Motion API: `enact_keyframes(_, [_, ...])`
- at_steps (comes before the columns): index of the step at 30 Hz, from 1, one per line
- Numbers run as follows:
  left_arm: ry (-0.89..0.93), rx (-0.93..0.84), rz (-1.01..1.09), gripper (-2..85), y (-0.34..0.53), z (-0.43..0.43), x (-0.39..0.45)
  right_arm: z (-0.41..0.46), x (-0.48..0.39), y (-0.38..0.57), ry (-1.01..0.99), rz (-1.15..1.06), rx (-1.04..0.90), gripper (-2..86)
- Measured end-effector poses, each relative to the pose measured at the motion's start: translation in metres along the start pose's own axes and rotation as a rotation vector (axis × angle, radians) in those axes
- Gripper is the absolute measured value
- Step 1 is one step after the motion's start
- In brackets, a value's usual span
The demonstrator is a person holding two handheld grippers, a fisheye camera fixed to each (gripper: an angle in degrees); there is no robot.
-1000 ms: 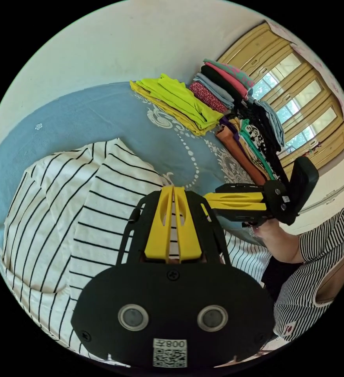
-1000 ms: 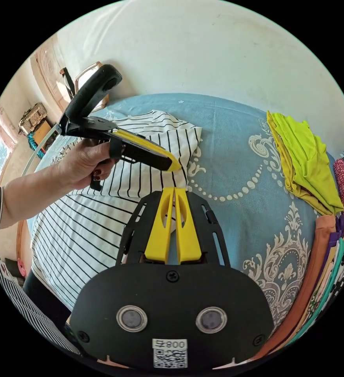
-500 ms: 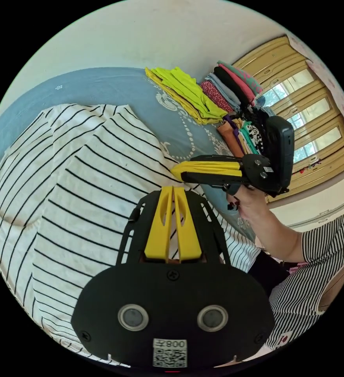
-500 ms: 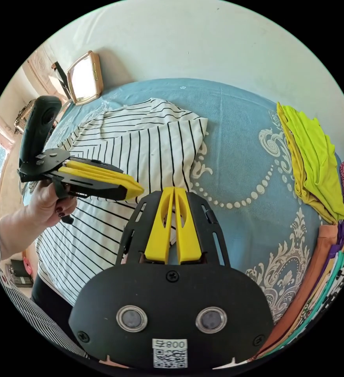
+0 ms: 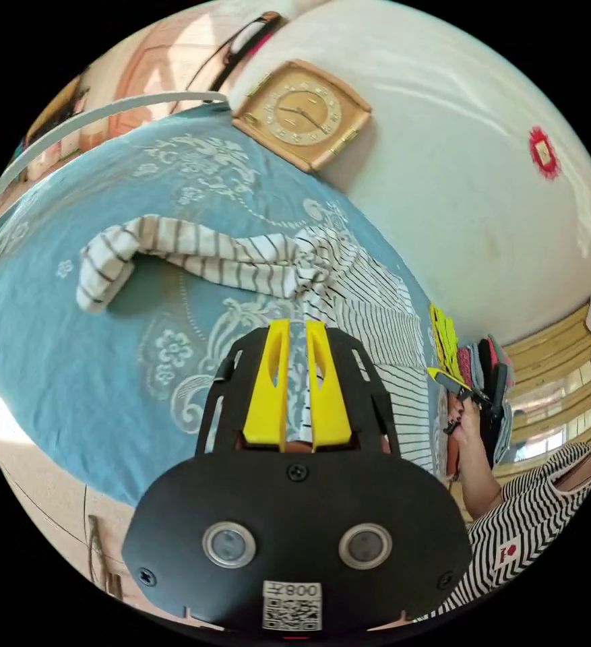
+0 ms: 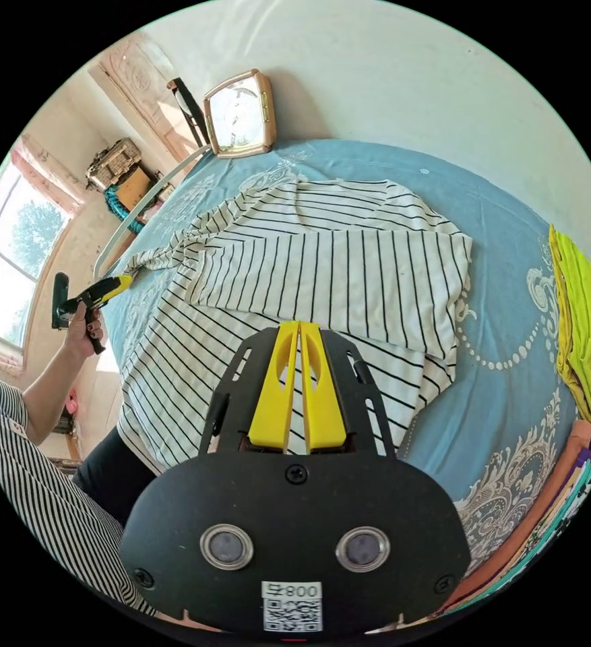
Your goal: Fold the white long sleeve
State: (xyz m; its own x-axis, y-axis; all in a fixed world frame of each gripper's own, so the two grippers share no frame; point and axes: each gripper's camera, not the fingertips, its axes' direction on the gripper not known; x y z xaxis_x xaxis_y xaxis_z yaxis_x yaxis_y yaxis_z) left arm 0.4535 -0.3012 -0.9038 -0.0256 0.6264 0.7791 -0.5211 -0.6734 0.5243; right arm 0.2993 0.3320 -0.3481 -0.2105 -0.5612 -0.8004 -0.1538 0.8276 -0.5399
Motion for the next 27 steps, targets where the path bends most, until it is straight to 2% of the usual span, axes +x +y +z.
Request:
enact_keyframes(1, [-0.055, 0.085, -0.080, 5.8, 0.003, -0.043, -0.038, 0.003, -0.015, -0.011, -0.039, -0.025, -0.010, 0.1])
enact_keyframes(3, [-0.112, 0.147, -0.158, 6.8, 0.003, -0.092, -0.085, 0.009, -0.037, -0.027, -0.106, -0.062, -0.027, 0.1])
enact_keyframes(8, [-0.140, 0.117, -0.220, 7.1, -0.016, -0.160, -0.170, 0.021, -0.102, -0.067, -0.136, -0.152, -0.066, 0.1])
enact_keyframes(10, [-0.152, 0.034, -0.198, 4.3, -0.030, -0.174, -0.197, 0.027, -0.131, -0.083, -0.146, -0.189, -0.093, 0.2])
enact_keyframes(13, [-0.128, -0.001, -0.222, 1.9, -0.039, -0.198, -0.225, 0.030, -0.163, -0.101, -0.160, -0.221, -0.120, 0.2])
enact_keyframes(17, [0.069, 0.133, -0.142, 1.0, -0.043, -0.269, -0.221, 0.025, -0.193, -0.120, -0.186, -0.236, -0.110, 0.6])
enact_keyframes(20, [0.191, 0.169, 0.027, 0.8, -0.039, -0.323, -0.185, 0.023, -0.219, -0.135, -0.274, -0.245, -0.108, 1.6])
enact_keyframes(24, [0.243, 0.057, 0.143, 0.6, -0.001, -0.343, -0.150, 0.028, -0.258, -0.152, -0.426, -0.207, -0.117, 5.2])
enact_keyframes(27, [0.323, -0.056, 0.107, 0.6, 0.029, -0.335, -0.152, 0.041, -0.282, -0.162, -0.558, -0.151, -0.170, 6.3])
